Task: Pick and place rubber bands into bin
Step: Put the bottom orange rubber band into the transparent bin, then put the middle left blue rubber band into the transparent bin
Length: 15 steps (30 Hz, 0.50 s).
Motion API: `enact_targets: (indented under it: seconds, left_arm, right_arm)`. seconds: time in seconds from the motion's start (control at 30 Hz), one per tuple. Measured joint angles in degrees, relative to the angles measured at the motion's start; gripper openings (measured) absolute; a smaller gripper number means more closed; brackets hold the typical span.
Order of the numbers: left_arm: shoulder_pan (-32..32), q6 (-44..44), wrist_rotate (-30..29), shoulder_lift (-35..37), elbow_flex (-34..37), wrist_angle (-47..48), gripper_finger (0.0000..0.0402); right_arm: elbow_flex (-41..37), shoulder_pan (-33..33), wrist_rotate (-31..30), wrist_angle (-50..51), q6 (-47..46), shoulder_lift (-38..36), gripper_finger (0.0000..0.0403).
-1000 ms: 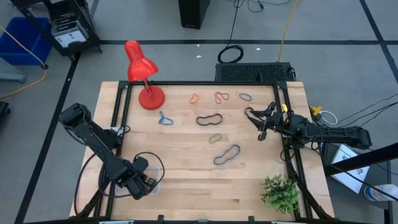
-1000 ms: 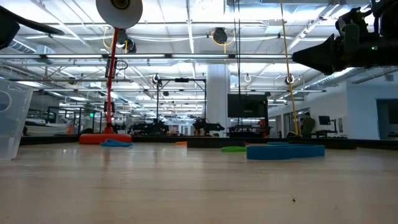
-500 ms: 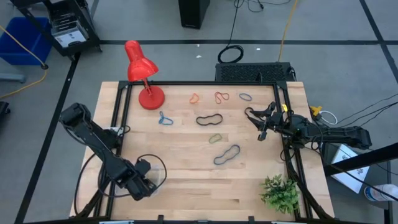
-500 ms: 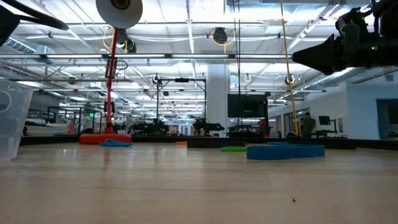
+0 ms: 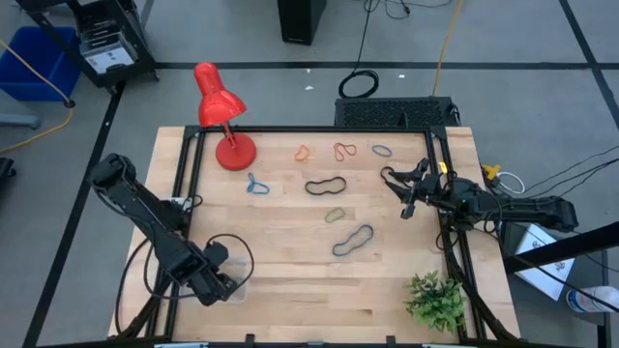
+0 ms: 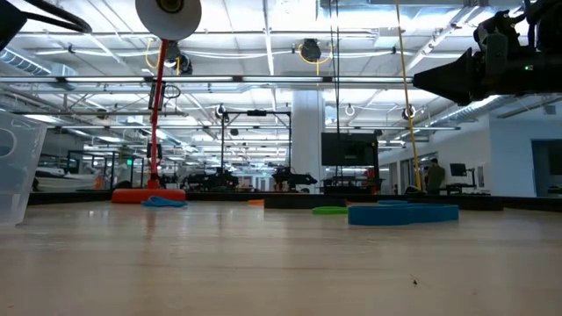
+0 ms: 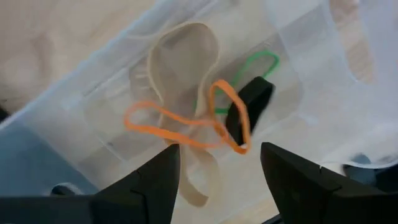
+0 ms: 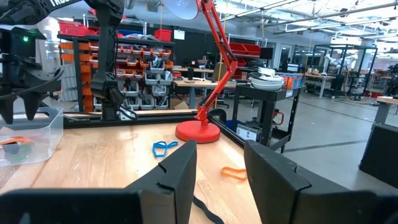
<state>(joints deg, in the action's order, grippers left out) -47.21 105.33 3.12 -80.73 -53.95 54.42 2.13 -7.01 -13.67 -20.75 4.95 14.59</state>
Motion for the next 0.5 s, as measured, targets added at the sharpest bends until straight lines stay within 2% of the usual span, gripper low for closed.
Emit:
enact_targets:
  seconds: [0.13,0.27,0.37,0.5]
  left_arm:
    - [0.0,-1.5,-0.3,1.0,0.0,-1.5,0.023]
    - [0.4,-6.3,-5.5,2.0,0.0,-8.4,0.023]
    - [1.7,-13.8,-10.5,2.2,0.0,-17.0,0.023]
    - [4.1,-32.7,-17.0,2.2,0.0,-29.5,0.023]
  right_arm:
    - [0.0,0.0,0.0,0.0,0.0,0.0,0.013]
    - [0.0,0.0,0.0,-0.1,0.0,0.0,0.013]
    - [0.0,0.0,0.0,-0.3,0.0,0.0,0.013]
    - [0.0,0.0,0.0,-0.4,0.0,0.0,0.013]
